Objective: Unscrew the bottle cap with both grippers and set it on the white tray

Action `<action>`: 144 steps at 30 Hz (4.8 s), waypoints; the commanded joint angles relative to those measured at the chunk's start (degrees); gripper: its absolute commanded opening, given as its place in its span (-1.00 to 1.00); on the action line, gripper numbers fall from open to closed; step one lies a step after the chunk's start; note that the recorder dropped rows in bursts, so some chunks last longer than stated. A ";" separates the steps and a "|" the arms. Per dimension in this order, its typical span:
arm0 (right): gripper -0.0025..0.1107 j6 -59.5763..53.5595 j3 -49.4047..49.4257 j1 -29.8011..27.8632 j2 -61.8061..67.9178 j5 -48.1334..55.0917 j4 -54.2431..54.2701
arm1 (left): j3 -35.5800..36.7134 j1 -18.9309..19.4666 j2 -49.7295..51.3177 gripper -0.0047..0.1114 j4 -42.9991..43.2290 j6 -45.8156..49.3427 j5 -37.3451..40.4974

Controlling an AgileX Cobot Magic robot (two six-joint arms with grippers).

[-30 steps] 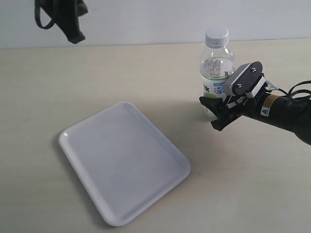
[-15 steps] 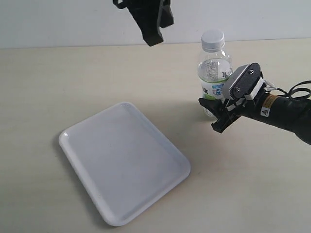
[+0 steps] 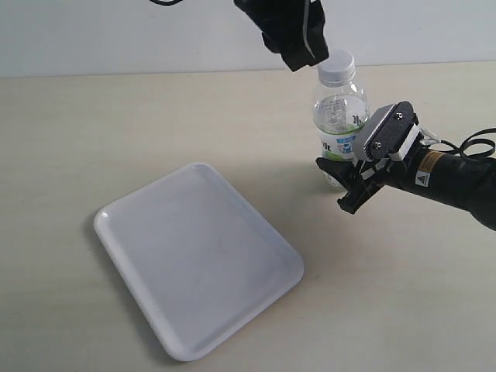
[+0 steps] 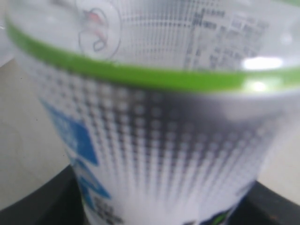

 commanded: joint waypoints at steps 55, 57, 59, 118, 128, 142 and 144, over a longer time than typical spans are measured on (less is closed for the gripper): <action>-0.96 -3.01 -0.20 0.02 -0.59 0.51 -0.41 | -0.68 -2.11 5.45 -0.92 -2.44 -3.28 -6.36; -0.96 -3.01 -0.20 0.02 -0.59 0.51 -0.13 | -0.68 -2.11 5.53 -0.92 -2.95 -5.49 -6.36; -0.96 -3.01 -0.20 0.02 -0.59 0.51 0.00 | -0.68 -2.11 5.59 -0.92 -3.08 -8.95 -6.36; -0.96 -3.01 -0.20 0.02 -0.59 1.41 2.16 | -0.68 -2.11 5.33 0.54 0.76 24.73 -7.87; -0.96 -3.01 -0.20 0.02 -0.59 1.41 2.62 | -0.68 -2.11 5.58 0.06 0.76 24.53 -7.65; -0.96 -9.42 -0.20 0.02 -0.59 4.12 2.33 | -0.68 -2.11 5.58 0.24 0.41 24.53 -2.73; -0.96 -9.42 -0.20 0.02 -0.59 4.12 2.33 | -0.68 -2.11 5.58 0.18 0.41 24.53 -2.45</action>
